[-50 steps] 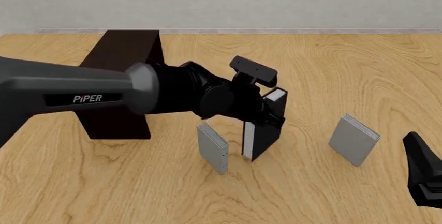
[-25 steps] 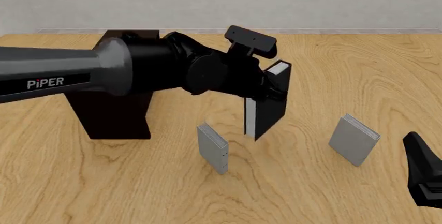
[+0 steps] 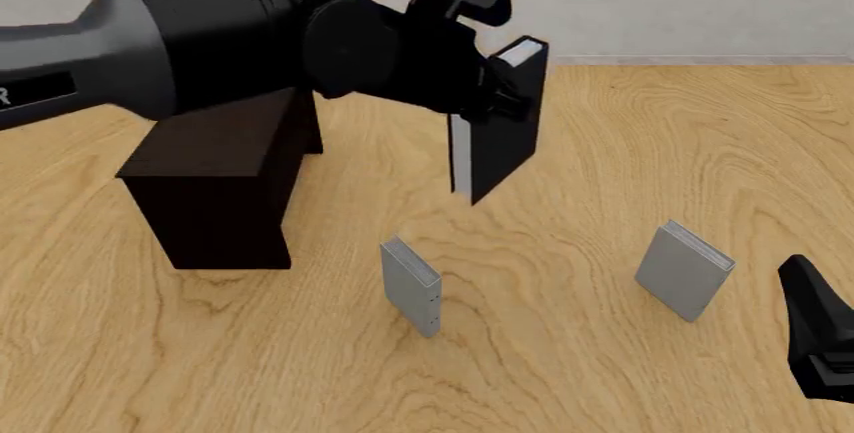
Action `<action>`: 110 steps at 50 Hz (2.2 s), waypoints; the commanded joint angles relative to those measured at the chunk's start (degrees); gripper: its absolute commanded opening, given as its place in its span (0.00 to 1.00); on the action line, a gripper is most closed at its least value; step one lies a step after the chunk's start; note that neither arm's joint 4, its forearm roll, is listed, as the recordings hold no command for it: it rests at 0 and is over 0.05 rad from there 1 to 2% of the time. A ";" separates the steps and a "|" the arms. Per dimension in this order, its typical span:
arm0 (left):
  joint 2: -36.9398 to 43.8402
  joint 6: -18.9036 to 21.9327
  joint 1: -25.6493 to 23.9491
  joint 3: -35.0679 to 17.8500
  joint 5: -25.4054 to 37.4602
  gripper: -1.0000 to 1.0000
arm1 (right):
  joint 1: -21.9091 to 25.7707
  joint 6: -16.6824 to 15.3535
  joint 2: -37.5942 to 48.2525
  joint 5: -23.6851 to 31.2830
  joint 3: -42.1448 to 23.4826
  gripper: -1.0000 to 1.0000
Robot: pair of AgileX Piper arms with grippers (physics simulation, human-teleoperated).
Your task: Pick up the book in the middle and place it on the cabinet shelf.
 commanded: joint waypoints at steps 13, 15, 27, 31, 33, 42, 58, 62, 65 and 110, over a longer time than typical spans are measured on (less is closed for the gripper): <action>-9.52 13.47 4.87 1.80 2.26 0.00 | -0.02 0.00 -0.02 0.01 0.00 1.00; -10.70 13.73 5.58 2.30 1.73 0.00 | 0.00 0.00 0.01 0.00 0.00 1.00; -18.41 23.02 6.63 9.35 -1.46 0.00 | -0.01 -0.01 0.00 0.00 0.00 1.00; -21.48 25.01 6.47 12.06 -2.37 0.00 | 0.00 -0.01 -0.01 0.00 0.00 1.00; -21.90 25.39 7.03 12.07 -2.19 0.00 | 0.01 0.00 0.00 0.00 0.00 1.00; -27.06 28.26 7.18 15.74 -2.89 0.00 | 0.01 -0.01 0.00 0.00 0.00 1.00; -36.34 33.88 9.73 21.75 -5.14 0.00 | 0.01 0.01 0.01 0.00 0.00 1.00; -39.12 36.22 10.61 24.49 -6.09 0.00 | -0.01 0.00 0.01 0.00 0.00 1.00; -41.11 38.90 11.08 27.29 -7.52 0.00 | 0.00 -0.01 -0.01 0.00 0.00 1.00; -53.75 63.63 16.40 56.94 -29.99 0.00 | 0.00 0.00 -0.01 0.01 0.00 1.00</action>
